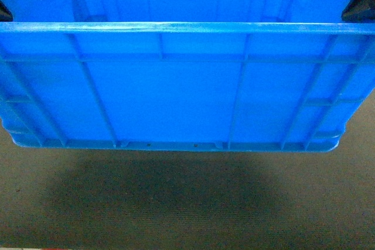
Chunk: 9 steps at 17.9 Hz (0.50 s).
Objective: Place box next to blue box on left shelf
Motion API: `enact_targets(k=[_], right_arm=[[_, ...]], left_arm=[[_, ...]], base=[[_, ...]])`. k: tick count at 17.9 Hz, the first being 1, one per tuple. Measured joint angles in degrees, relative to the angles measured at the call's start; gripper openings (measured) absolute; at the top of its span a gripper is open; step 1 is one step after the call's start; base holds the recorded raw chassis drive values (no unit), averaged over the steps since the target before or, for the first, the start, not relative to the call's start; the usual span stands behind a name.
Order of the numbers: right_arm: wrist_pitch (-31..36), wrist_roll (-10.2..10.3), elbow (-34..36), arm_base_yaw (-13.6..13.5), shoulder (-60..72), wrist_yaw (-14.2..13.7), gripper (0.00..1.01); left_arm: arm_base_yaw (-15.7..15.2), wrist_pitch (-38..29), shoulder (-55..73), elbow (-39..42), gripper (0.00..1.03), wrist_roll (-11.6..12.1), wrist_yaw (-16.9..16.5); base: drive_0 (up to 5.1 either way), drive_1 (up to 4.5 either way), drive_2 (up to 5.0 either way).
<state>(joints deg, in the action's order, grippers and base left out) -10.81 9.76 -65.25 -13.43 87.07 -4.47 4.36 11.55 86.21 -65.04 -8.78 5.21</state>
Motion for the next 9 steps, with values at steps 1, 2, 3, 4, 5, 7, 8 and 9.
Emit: enact_targets(k=[1,2,3,4,5,7,8,9], right_arm=[[0.04,0.2,0.11,0.04,-0.15,-0.02,0.08],[0.11,0.22,0.11,0.15,-0.28,0.02,0.08],[0.17,0.22,0.11,0.35,-0.46,0.2,0.08],[0.2,0.22,0.11,0.35,-0.57,0.2,0.08],[0.17,0.2,0.11,0.35,-0.57,0.2,0.08],[0.13,0.22,0.13,0.35,-0.57,0.22,0.08],[0.2,0.22,0.13,0.33,-0.57,0.22,0.08],[0.2,0.24,0.13,0.31,-0.57,0.24,0.08]], left_arm=[[0.09,-0.11,-0.22,0.0,0.13,0.2,0.0],[0.17,-0.11,-0.5,0.0,0.13,0.2,0.11],[0.31,-0.26,-0.79,0.0,0.13,0.17,0.11],[0.33,-0.39,-0.79,0.0,0.13,0.2,0.09],[0.33,-0.35,-0.79,0.0,0.13,0.2,0.09],[0.33,-0.22,-0.79,0.0,0.13,0.2,0.09],[0.31,-0.22,-0.79,0.0,0.13,0.2,0.09],[0.31,-0.2,-0.87,0.0,0.13,0.22,0.11]], base=[[0.0,0.0,0.0],[0.0,0.0,0.0],[0.0,0.0,0.0],[0.0,0.0,0.0],[0.0,0.0,0.0],[-0.3,-0.27,-0.3],[-1.1,-1.09,-1.1],[-1.7,-1.7,-1.7]])
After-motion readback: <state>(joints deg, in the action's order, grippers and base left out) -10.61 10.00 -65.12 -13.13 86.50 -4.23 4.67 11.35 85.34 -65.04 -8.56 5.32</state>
